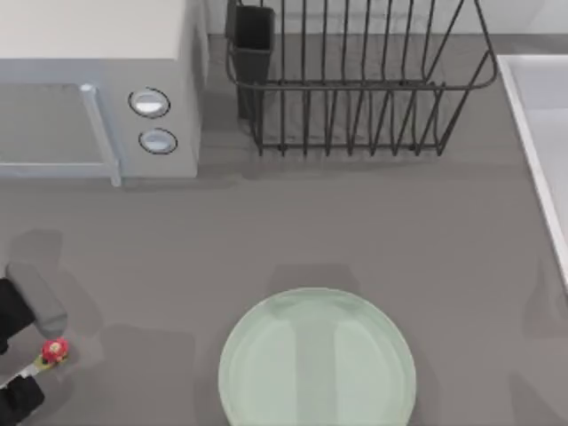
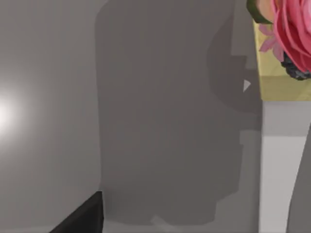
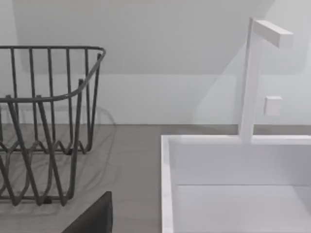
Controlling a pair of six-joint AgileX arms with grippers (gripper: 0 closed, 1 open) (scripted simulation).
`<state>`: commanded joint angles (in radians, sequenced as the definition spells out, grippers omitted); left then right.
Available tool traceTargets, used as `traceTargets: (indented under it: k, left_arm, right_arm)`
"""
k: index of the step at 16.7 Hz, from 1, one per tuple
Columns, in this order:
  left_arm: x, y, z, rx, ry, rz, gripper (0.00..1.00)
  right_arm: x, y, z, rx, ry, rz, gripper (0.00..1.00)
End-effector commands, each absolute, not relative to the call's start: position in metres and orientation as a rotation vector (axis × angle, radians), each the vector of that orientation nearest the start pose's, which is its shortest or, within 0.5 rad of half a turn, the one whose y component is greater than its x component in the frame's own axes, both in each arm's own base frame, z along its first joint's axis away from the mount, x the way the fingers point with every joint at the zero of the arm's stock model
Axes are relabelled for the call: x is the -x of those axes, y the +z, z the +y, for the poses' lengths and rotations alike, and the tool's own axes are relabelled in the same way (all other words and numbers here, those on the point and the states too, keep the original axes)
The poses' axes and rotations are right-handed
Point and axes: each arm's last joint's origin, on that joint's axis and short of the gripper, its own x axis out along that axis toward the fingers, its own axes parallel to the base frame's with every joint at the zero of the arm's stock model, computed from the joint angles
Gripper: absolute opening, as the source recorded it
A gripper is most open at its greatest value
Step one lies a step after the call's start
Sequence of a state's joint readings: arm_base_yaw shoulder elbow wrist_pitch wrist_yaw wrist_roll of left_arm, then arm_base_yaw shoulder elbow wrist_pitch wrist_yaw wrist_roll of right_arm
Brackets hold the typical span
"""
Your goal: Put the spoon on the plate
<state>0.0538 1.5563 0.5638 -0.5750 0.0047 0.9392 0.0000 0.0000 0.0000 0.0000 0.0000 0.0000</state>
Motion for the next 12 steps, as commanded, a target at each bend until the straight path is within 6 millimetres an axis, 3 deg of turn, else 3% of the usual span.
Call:
traceTargets:
  k: [2,12]
  left_arm:
    - [-0.2059,0.0921,0.0109,-0.689,-0.693,1.453,1.00]
    - [-0.2059,0.0921,0.0109,-0.689,-0.693,1.453,0.25]
  right_arm:
    - [-0.1057,0.1600,-0.0012,0.000,0.000,0.000,1.00]
    - [-0.1057,0.1600,-0.0012,0.000,0.000,0.000,1.00]
